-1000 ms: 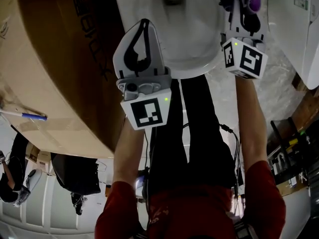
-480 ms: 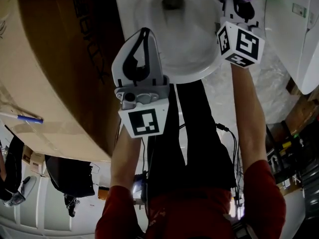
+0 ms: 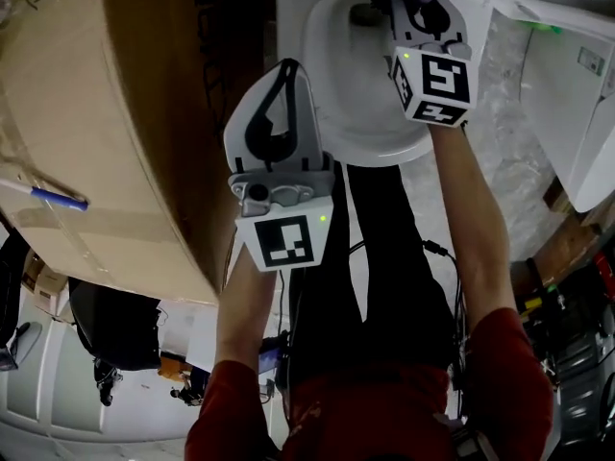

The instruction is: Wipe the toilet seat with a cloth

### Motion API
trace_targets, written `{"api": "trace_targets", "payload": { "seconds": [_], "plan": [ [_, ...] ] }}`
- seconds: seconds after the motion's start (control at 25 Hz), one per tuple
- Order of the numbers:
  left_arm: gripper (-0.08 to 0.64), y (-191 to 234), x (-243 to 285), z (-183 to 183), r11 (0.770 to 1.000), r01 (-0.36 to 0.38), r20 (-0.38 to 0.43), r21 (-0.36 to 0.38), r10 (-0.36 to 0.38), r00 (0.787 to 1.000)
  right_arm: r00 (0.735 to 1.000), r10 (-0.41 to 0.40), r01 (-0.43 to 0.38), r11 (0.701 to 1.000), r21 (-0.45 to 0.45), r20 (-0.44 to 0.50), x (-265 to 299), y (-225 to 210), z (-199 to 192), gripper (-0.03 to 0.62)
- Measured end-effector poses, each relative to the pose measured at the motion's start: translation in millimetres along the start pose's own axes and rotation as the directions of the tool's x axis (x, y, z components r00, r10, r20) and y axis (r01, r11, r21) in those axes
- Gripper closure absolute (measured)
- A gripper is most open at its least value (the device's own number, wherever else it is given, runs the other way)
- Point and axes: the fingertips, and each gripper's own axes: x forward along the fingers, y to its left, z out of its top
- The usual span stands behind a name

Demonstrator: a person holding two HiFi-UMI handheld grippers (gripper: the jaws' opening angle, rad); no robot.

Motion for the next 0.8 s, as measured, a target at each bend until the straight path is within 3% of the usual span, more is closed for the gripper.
{"api": "trace_targets", "payload": {
  "seconds": [0.4, 0.6, 0.8],
  "plan": [
    [0.546, 22, -34, 1, 0.998, -0.063, -0.013, -0.029, 0.062, 0.998, 0.977, 0.212, -0.204, 0.964, -0.168, 0.031, 34, 108, 61, 0.526],
    [0.546, 23, -44, 13, 0.997, -0.067, -0.003, -0.040, 0.067, 0.998, 0.972, 0.235, -0.231, 0.962, -0.144, 0.010, 26, 123, 80, 0.526],
    [0.546, 25, -46, 37, 0.997, -0.064, 0.028, -0.031, 0.065, 0.997, 0.968, 0.236, -0.216, 0.958, -0.186, 0.090, 4, 121, 123, 0.526]
  ]
}}
